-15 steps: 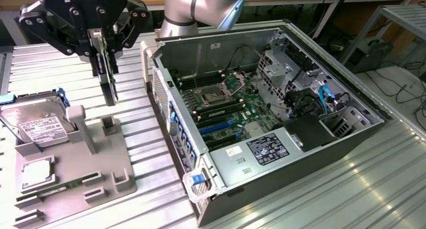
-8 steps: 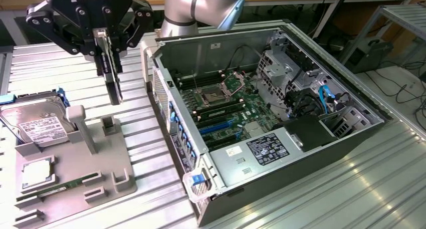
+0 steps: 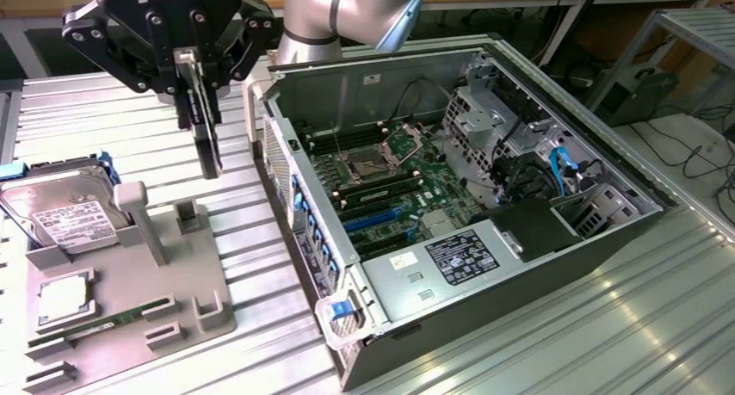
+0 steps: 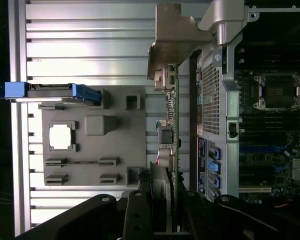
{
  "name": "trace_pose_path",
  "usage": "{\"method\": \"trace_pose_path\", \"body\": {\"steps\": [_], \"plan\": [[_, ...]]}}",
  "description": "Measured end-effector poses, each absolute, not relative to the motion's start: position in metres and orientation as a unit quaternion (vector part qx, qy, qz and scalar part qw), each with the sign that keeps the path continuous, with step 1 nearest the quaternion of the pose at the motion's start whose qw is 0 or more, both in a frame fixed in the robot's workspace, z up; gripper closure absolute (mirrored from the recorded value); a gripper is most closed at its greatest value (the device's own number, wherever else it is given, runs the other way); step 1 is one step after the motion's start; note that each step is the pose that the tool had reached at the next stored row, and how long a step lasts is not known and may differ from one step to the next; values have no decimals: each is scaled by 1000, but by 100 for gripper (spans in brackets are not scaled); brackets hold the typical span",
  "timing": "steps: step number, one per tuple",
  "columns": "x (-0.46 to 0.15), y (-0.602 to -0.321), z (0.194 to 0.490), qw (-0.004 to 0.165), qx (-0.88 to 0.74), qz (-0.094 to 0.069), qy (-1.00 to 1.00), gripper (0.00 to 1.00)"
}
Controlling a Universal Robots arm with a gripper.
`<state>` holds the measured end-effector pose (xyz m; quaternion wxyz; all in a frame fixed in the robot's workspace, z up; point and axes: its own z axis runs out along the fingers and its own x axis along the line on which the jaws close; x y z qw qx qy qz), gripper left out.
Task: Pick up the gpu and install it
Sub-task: 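Pick up the gpu and move the gpu toward the slot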
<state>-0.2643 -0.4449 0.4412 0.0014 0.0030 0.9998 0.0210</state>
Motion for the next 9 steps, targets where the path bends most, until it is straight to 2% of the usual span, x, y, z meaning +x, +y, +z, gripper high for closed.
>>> {"method": "trace_pose_path", "body": {"steps": [9], "plan": [[-255, -445, 441, 1, 3, 21, 1000, 72]]}}
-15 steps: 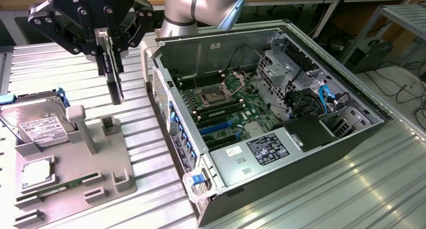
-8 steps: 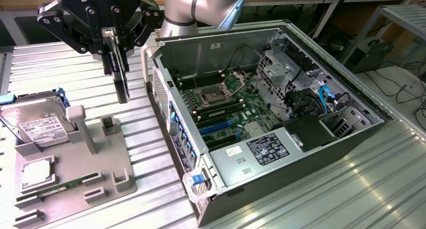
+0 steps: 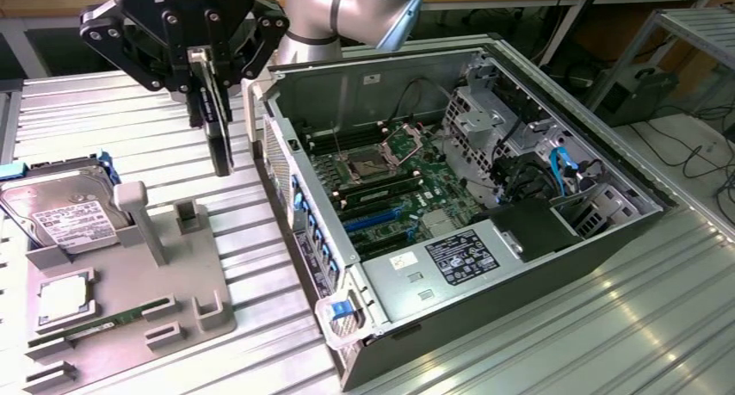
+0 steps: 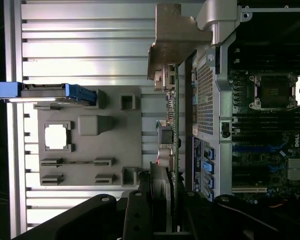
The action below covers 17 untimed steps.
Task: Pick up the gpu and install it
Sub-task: 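Pick up the gpu and move the gpu toward the slot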
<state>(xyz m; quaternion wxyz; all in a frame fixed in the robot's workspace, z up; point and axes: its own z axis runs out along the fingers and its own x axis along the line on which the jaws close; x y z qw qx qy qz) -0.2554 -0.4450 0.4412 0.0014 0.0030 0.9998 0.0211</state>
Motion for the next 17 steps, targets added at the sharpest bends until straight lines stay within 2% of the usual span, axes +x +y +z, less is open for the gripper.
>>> {"method": "trace_pose_path", "body": {"steps": [17], "plan": [[-240, -445, 441, 1, 3, 21, 1000, 72]]}}
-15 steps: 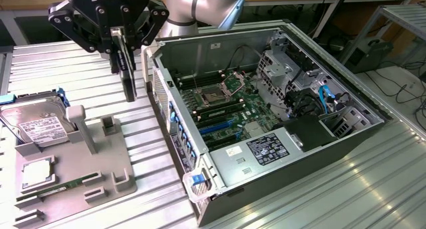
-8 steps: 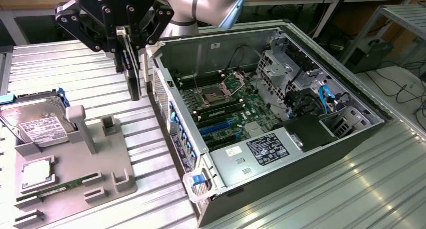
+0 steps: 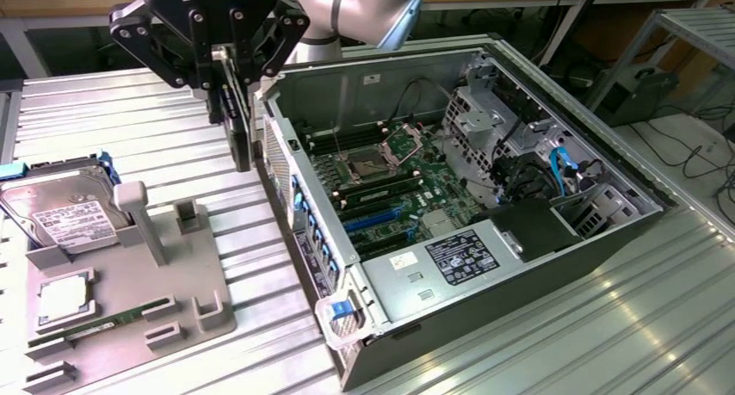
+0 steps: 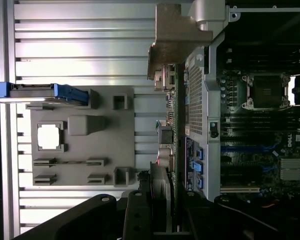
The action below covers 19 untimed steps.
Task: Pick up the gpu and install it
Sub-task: 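Pick up the gpu and move the gpu toward the slot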
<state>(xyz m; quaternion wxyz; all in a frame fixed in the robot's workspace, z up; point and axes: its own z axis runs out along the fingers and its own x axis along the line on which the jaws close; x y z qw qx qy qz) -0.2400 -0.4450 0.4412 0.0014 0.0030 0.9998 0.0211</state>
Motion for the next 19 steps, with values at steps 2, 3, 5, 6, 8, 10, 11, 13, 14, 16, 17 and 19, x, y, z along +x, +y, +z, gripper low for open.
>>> {"method": "trace_pose_path", "body": {"steps": [2, 3, 5, 6, 8, 10, 11, 13, 14, 16, 17, 19], "plan": [[-238, -445, 441, 1, 3, 21, 1000, 72], [-237, -445, 441, 1, 3, 21, 1000, 72], [-236, -445, 441, 1, 3, 21, 1000, 72], [-235, -445, 441, 1, 3, 21, 1000, 72], [-233, -445, 441, 1, 3, 21, 1000, 72], [-231, -445, 441, 1, 3, 21, 1000, 72], [-230, -445, 441, 1, 3, 21, 1000, 72], [-229, -445, 441, 1, 3, 21, 1000, 72], [-228, -445, 441, 1, 3, 21, 1000, 72], [-225, -445, 441, 1, 3, 21, 1000, 72], [-224, -445, 441, 1, 3, 21, 1000, 72], [-222, -445, 441, 1, 3, 21, 1000, 72]]}}
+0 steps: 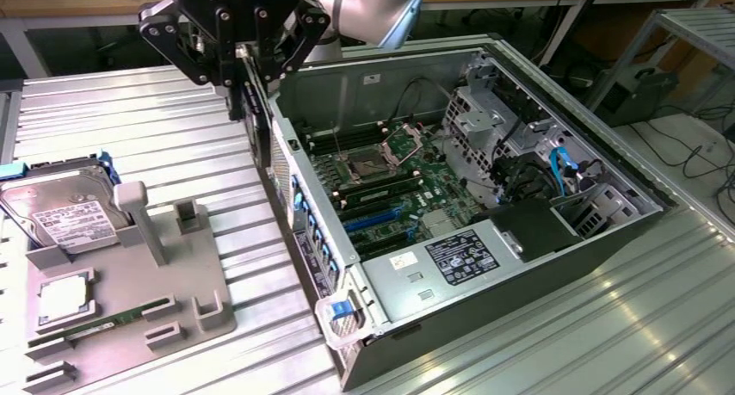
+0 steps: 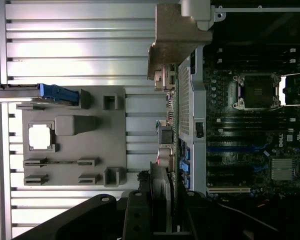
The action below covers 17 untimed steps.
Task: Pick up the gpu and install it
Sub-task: 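Pick up the gpu and move the gpu toward the slot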
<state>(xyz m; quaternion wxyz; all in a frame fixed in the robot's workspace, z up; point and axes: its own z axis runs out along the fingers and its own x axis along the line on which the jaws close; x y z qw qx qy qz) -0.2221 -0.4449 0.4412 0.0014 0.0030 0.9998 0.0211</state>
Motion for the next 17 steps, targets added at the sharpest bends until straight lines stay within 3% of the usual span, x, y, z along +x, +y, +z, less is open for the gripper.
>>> {"method": "trace_pose_path", "body": {"steps": [17], "plan": [[-205, -445, 441, 1, 3, 21, 1000, 72]]}}
